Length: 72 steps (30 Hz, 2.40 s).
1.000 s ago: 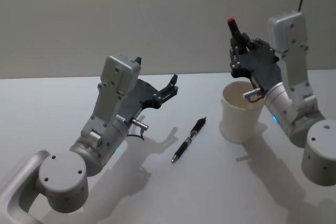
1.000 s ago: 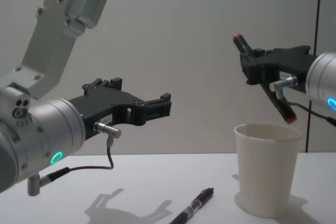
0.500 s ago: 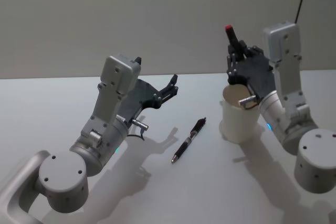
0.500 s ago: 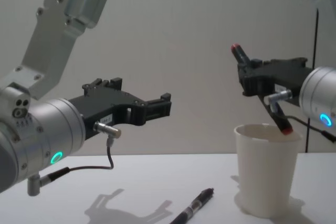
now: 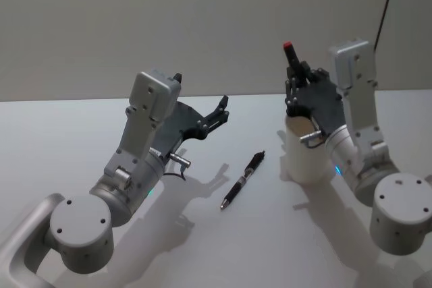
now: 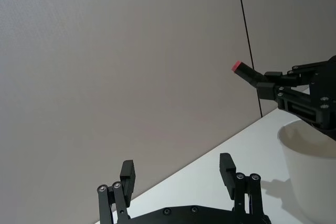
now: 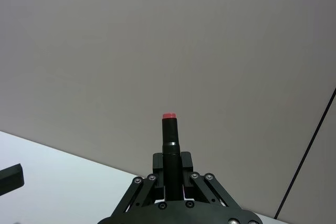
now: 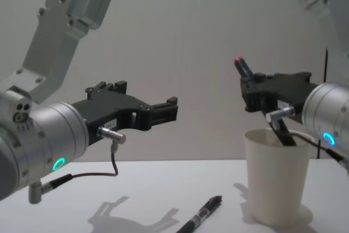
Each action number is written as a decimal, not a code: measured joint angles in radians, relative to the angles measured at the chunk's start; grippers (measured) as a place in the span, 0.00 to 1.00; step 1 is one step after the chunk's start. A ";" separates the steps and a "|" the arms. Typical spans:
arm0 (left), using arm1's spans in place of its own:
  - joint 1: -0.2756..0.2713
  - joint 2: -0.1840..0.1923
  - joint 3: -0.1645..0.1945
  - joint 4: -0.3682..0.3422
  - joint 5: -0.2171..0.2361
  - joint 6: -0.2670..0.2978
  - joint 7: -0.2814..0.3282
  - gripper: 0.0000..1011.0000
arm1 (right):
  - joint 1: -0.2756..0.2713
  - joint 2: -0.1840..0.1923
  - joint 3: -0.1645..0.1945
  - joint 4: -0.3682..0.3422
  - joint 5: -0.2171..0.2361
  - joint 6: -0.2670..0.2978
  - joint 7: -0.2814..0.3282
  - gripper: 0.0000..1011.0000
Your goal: Place the pen into the pen holder.
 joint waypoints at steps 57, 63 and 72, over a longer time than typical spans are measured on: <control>0.000 0.000 0.000 0.000 0.000 0.000 0.000 0.99 | -0.006 -0.018 -0.005 0.055 -0.040 -0.032 -0.003 0.99; 0.000 0.000 0.000 0.000 0.000 0.000 0.000 0.99 | -0.007 -0.005 0.009 0.033 -0.044 -0.054 -0.007 0.99; 0.000 0.000 0.000 0.000 0.000 0.000 0.000 0.99 | -0.014 0.049 0.062 -0.002 0.002 -0.087 0.019 0.99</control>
